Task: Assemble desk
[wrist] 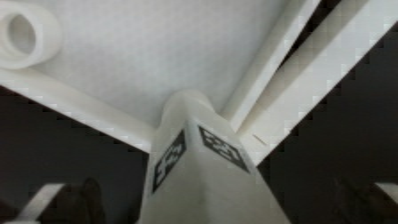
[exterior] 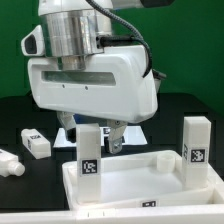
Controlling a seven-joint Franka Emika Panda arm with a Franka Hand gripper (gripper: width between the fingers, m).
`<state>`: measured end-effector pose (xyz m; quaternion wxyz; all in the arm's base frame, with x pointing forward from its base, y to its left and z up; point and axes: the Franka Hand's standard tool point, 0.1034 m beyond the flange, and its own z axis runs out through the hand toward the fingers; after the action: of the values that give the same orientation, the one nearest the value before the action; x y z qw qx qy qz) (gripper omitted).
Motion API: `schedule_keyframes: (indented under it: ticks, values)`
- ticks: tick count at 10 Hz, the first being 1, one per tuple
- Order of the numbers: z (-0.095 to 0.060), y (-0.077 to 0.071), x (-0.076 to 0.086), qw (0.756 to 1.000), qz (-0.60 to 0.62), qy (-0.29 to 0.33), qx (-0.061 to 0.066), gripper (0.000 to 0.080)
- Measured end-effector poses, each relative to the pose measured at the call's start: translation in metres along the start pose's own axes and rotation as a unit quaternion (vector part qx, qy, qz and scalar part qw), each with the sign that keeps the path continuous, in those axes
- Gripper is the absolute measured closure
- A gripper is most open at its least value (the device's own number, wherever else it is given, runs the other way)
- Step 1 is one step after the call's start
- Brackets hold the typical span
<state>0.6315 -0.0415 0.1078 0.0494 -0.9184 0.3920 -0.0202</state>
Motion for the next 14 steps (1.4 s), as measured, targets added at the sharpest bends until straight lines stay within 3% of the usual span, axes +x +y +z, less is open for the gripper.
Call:
schedule_keyframes:
  ticks: [1, 2, 4, 5, 7, 8, 9, 11, 13, 14]
  values:
    - [0.0, 0.0, 0.0, 0.999, -0.045, 0.0, 0.0, 0.0151]
    - [-0.006, 0.001, 0.007, 0.986, -0.164, 0.008, -0.001, 0.0151]
    - [-0.006, 0.005, 0.01, 0.94, -0.342, 0.01, -0.003, 0.0151]
    - [-0.006, 0.005, 0.01, 0.945, -0.326, 0.01, -0.002, 0.0151]
    - [-0.006, 0.006, 0.01, 0.948, -0.317, 0.01, -0.003, 0.0408]
    - [-0.005, 0.006, 0.01, 0.954, -0.299, 0.01, -0.002, 0.0408]
    - [-0.005, 0.006, 0.011, 0.968, -0.252, 0.01, -0.002, 0.0515]
    - [-0.005, 0.007, 0.011, 0.985, -0.174, 0.01, -0.002, 0.0515]
    - [-0.006, 0.01, 0.013, 0.999, 0.051, 0.005, -0.004, 0.0515]
    - [-0.004, 0.01, 0.01, 0.986, 0.165, -0.004, 0.007, 0.0515]
